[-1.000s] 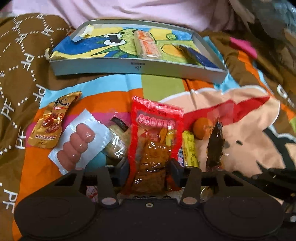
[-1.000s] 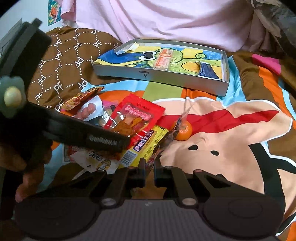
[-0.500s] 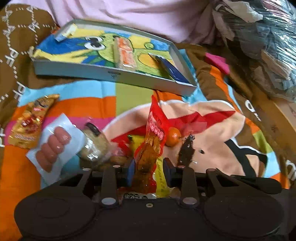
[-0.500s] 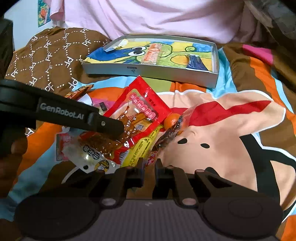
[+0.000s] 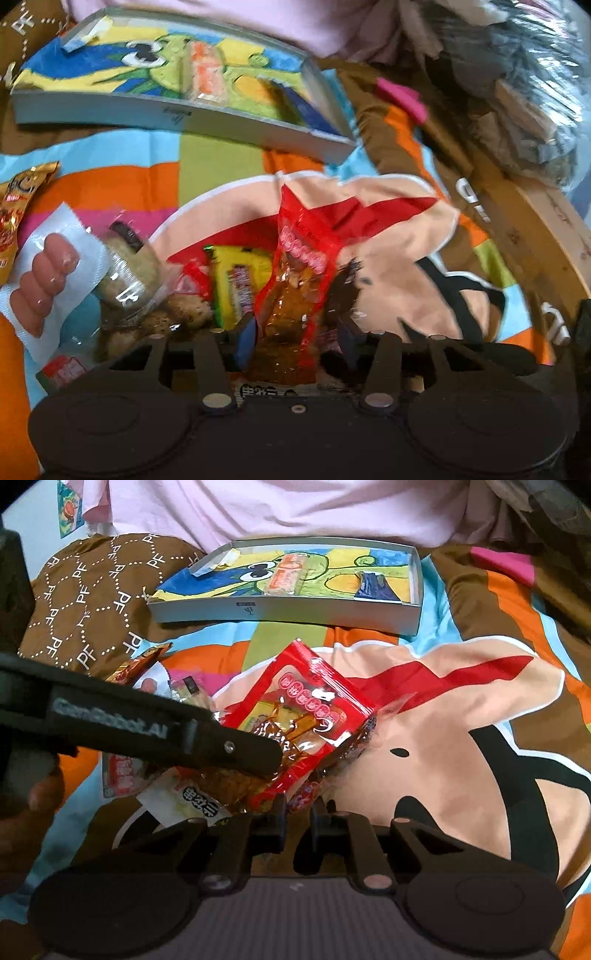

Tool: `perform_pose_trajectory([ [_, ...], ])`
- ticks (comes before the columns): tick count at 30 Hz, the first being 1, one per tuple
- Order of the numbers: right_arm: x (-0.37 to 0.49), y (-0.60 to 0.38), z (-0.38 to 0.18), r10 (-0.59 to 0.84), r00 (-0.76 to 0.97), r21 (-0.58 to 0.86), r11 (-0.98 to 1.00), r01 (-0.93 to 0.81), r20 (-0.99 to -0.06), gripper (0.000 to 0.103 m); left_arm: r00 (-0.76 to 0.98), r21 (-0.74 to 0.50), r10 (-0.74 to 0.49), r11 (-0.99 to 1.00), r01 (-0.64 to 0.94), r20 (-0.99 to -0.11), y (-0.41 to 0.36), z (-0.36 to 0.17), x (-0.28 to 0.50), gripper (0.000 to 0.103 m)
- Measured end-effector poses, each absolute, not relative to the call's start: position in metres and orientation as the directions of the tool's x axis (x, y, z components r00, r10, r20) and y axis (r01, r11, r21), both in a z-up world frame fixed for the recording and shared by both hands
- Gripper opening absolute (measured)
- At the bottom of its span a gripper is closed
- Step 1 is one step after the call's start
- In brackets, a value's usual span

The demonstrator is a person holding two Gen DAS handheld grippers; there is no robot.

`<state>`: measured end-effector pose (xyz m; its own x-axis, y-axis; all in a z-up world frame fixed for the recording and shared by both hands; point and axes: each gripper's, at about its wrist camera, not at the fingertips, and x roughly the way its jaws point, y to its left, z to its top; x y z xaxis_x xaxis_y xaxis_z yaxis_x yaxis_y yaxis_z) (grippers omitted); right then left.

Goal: Organize snacks
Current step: 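Grasp the red spicy-strip pack with the left tool while the right tool holds the brown snack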

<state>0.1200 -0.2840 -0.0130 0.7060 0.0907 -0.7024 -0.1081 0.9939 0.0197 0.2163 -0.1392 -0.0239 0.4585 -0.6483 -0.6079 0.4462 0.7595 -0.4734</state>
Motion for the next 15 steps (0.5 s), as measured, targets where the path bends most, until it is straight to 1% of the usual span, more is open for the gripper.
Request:
perform_pose_trajectory([
  [2,0.12,-0.284,-0.013,0.091,0.706,0.02,0.994,-0.109,-0.703,0.016,0.451,-0.487,-0.638,0.769,0.413,-0.624,-0.137,-0.031,0.222,0.048],
  [4,0.12,-0.283,-0.014,0.091,0.705,0.02,0.994,-0.109,-0.704,0.016,0.453,-0.499,-0.643,0.765,0.407,-0.617,-0.134,-0.035,0.222,0.052],
  [6,0.12,-0.284,-0.014,0.09,0.704,0.019,0.994,-0.108,-0.704,0.016,0.458,-0.489,-0.644,0.764,0.422,-0.612,-0.137,-0.035,0.22,0.064],
  [8,0.12,-0.283,-0.014,0.09,0.704,0.02,0.994,-0.108,-0.705,0.016,0.465,-0.455,-0.63,0.774,0.441,-0.622,-0.143,-0.034,0.219,0.072],
  [9,0.12,-0.284,-0.014,0.09,0.704,0.019,0.994,-0.108,-0.705,0.016,0.467,-0.432,-0.617,0.783,0.448,-0.634,-0.146,-0.035,0.219,0.072],
  [10,0.12,-0.285,-0.013,0.089,0.703,0.019,0.994,-0.107,-0.706,0.016,0.469,-0.408,-0.601,0.793,0.454,-0.647,-0.149,-0.036,0.219,0.072],
  [12,0.119,-0.288,-0.012,0.083,0.7,0.017,0.995,-0.1,-0.709,0.016,0.465,-0.391,-0.589,0.8,0.456,-0.661,-0.151,-0.038,0.219,0.062],
  [15,0.115,-0.295,-0.009,0.087,0.699,0.03,0.995,-0.093,-0.71,0.016,0.466,-0.372,-0.574,0.807,0.458,-0.673,-0.151,-0.04,0.218,0.054],
])
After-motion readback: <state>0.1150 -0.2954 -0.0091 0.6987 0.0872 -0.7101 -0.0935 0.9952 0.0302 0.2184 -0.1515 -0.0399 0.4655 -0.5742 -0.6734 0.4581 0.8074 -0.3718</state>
